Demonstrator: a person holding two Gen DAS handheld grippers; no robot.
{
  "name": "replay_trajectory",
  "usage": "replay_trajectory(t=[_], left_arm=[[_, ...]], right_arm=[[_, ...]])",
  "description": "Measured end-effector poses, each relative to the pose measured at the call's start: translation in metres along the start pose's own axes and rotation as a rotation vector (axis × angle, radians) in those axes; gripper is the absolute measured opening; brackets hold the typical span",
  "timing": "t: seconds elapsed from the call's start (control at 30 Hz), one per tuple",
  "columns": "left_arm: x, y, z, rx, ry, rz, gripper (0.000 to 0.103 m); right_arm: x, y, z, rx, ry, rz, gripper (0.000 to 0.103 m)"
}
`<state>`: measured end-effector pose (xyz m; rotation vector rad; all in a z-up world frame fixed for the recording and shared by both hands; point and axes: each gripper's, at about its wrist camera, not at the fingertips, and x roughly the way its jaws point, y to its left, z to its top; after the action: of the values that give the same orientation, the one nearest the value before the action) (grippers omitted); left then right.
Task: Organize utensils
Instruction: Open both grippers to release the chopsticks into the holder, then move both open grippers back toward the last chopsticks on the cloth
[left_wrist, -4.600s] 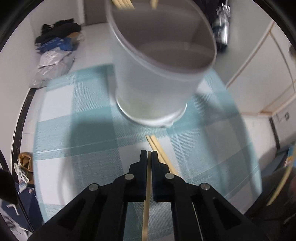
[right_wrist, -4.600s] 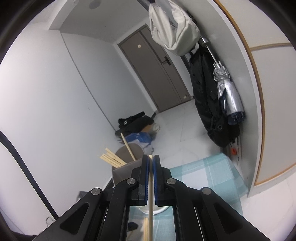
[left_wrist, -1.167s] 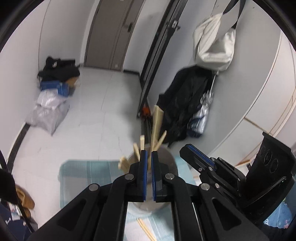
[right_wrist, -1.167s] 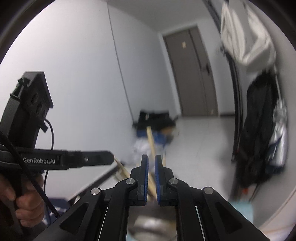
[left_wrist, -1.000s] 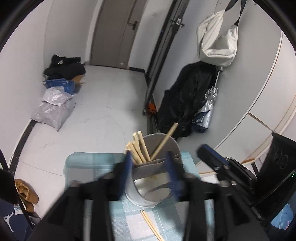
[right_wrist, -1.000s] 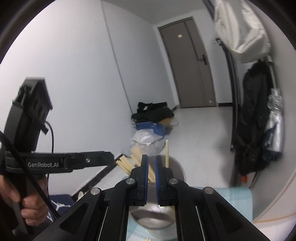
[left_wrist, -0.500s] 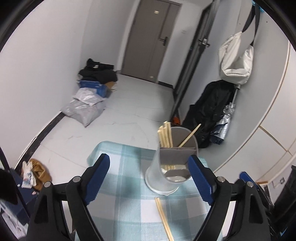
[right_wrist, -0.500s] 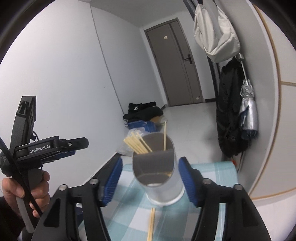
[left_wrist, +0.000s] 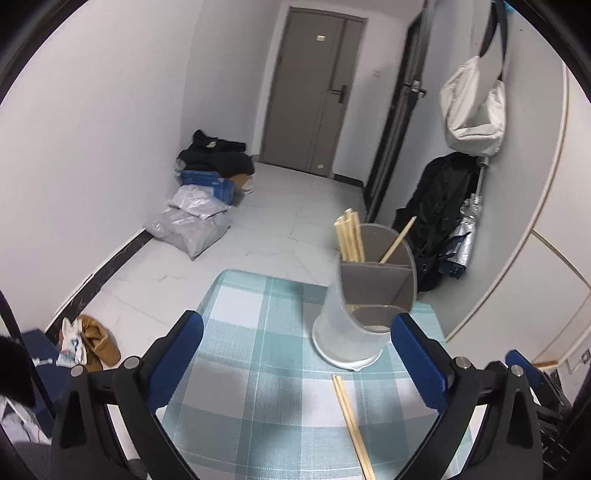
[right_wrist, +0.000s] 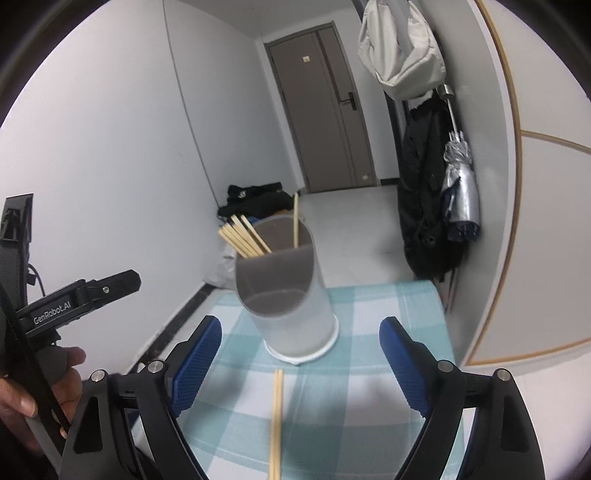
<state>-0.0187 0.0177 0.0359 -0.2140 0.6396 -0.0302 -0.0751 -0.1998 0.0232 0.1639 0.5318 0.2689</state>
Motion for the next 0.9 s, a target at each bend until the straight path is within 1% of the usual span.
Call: replay_trajectory(t=[0.1,0.27,0.33,0.43,0.6,0.67,0.7,0.8,0.9], left_arm=[[0.012,0.007,-0.008,-0.022,0.029,0.003,0.1],[0.025,0.015,-0.015,-0.014,0.051,0.044,0.1],[0.027,0.017,-0.016,-0.012,0.054,0.042,0.1],[0.027,0.019,-0.018,0.004,0.045,0.082,0.1],[0.033,0.025,-0.017,0.011,0.077,0.077,0.1],[0.035,0.028,-0.015,0.004,0.086,0.07,0.1],[0.036,0.029,-0.014,0.002,0.087,0.071,0.1],[0.039,0.036,-0.013,-0.012,0.101,0.074,0.1],[0.041,0.041,-0.011,-0.021,0.101,0.088,0.1]], right_arm=[[0.006,0.001,-0.008,-0.017,0.041,-0.029,0.089],[0.028,0.001,-0.019,-0.047,0.152,-0.077,0.089],[0.037,0.0,-0.025,-0.052,0.193,-0.097,0.089],[0.055,0.0,-0.033,-0.058,0.266,-0.106,0.089],[0.086,0.005,-0.046,-0.085,0.371,-0.127,0.089],[0.103,0.007,-0.051,-0.105,0.431,-0.135,0.087],[0.11,0.009,-0.053,-0.117,0.453,-0.135,0.085],[0.13,0.017,-0.06,-0.176,0.512,-0.128,0.085],[0.147,0.025,-0.068,-0.242,0.56,-0.131,0.079]])
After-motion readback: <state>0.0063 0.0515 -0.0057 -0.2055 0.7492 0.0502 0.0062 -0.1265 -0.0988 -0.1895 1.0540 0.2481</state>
